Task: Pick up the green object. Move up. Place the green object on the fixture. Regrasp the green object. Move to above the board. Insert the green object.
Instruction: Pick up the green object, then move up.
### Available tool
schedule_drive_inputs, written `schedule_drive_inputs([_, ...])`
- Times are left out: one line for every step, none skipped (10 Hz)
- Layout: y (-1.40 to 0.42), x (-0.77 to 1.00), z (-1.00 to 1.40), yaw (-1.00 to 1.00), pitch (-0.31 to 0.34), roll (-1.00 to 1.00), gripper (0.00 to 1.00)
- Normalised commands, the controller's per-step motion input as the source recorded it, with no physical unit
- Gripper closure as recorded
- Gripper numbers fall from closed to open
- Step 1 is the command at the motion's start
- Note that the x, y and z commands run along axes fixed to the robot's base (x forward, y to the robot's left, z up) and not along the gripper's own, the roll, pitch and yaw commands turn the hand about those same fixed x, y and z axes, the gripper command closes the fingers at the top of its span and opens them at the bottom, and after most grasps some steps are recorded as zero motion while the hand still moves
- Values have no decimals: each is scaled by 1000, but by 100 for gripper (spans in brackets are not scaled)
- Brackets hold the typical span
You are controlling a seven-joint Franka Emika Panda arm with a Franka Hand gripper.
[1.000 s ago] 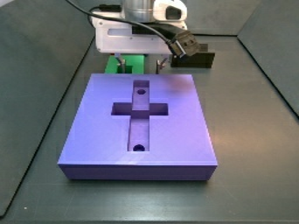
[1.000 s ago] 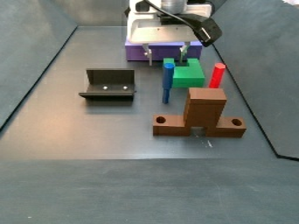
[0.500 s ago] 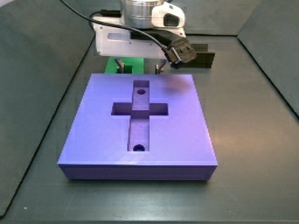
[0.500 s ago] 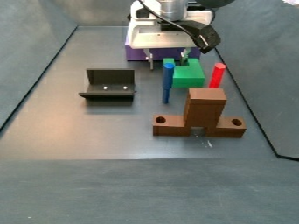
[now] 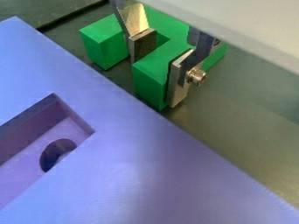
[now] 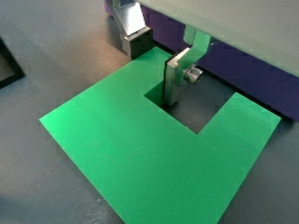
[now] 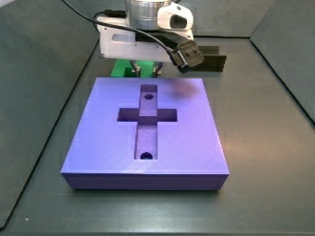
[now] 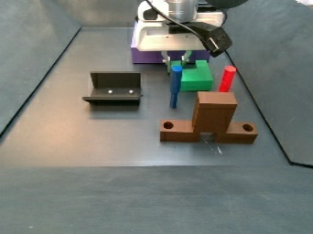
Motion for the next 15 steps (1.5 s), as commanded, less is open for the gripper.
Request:
schedule_drive_inputs([0,0,0,0,0,0,100])
schedule_drive_inputs([0,0,0,0,0,0,100])
schedule_drive_inputs([0,0,0,0,0,0,100])
schedule_drive_inputs([0,0,0,0,0,0,100])
schedule_drive_inputs([0,0,0,0,0,0,100])
schedule_drive_inputs([0,0,0,0,0,0,100])
schedule_drive_inputs([0,0,0,0,0,0,100])
schedule_drive_inputs([0,0,0,0,0,0,100])
schedule_drive_inputs([0,0,0,0,0,0,100])
schedule_drive_inputs([0,0,0,0,0,0,100])
schedule_drive_inputs([0,0,0,0,0,0,100])
schedule_drive_inputs([0,0,0,0,0,0,100])
schedule_drive_inputs([0,0,0,0,0,0,100])
schedule_drive_inputs([0,0,833,0,0,0,100])
schedule_drive_inputs([29,-82,734,27,53,-5,100])
